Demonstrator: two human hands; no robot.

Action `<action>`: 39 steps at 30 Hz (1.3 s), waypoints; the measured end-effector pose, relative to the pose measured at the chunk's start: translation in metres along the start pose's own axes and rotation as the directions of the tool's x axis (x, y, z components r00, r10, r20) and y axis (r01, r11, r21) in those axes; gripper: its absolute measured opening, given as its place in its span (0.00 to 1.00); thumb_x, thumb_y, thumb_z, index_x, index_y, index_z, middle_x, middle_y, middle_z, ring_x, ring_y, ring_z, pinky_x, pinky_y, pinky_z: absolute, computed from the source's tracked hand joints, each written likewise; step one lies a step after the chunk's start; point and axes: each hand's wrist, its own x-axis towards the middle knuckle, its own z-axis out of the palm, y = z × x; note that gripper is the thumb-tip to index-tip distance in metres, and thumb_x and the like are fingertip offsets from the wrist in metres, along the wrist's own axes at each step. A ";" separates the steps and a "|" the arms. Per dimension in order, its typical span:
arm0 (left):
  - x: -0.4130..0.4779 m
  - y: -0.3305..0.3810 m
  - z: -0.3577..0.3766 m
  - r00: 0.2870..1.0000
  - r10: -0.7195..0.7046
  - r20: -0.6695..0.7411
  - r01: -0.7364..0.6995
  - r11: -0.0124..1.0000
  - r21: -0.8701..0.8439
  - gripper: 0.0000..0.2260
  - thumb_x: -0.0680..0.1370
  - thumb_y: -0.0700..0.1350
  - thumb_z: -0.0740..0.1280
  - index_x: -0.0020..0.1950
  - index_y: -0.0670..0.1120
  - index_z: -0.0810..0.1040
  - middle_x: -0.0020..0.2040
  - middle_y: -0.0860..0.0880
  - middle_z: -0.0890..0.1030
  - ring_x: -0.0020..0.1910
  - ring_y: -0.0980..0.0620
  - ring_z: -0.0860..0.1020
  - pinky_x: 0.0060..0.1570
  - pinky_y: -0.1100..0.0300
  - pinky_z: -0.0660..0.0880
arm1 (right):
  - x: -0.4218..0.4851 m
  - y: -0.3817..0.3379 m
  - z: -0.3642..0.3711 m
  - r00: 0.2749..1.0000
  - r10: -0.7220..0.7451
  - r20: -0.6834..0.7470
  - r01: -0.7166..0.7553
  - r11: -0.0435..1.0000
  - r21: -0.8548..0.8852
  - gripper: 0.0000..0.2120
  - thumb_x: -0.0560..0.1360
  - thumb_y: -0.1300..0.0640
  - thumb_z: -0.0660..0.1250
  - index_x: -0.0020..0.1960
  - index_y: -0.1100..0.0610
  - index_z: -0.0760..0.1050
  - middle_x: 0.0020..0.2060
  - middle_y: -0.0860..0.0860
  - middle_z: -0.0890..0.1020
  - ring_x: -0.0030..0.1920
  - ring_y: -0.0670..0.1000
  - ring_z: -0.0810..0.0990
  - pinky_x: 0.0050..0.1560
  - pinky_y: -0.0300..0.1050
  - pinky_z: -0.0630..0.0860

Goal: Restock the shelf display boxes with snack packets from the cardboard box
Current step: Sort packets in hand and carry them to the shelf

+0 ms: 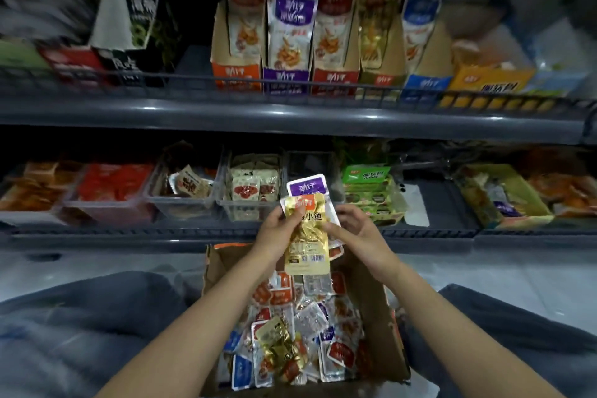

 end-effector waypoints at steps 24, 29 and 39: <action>-0.037 0.148 0.023 0.979 0.168 0.114 -0.132 0.953 -0.272 0.09 0.75 0.44 0.70 0.54 0.46 0.80 0.49 0.44 0.85 0.48 0.45 0.83 0.50 0.49 0.80 | 0.001 -0.139 0.026 0.939 -0.301 -0.166 0.307 0.952 0.010 0.09 0.77 0.55 0.65 0.53 0.56 0.81 0.45 0.51 0.86 0.47 0.50 0.84 0.45 0.39 0.79; -0.033 0.162 0.020 0.984 0.180 -0.002 -0.177 0.966 -0.190 0.03 0.79 0.44 0.65 0.49 0.49 0.78 0.43 0.49 0.84 0.40 0.51 0.83 0.41 0.56 0.79 | 0.010 -0.154 0.018 0.881 -0.343 -0.326 0.366 0.930 0.010 0.07 0.78 0.58 0.64 0.53 0.53 0.80 0.46 0.47 0.85 0.48 0.44 0.83 0.44 0.34 0.77; -0.058 0.187 0.039 0.954 0.244 0.174 -0.238 0.970 -0.055 0.26 0.78 0.57 0.54 0.67 0.39 0.69 0.69 0.38 0.71 0.62 0.44 0.75 0.59 0.57 0.73 | 0.010 -0.175 0.044 0.957 -0.287 -0.033 0.271 0.932 -0.242 0.22 0.82 0.42 0.46 0.67 0.45 0.71 0.62 0.45 0.75 0.62 0.42 0.73 0.62 0.36 0.71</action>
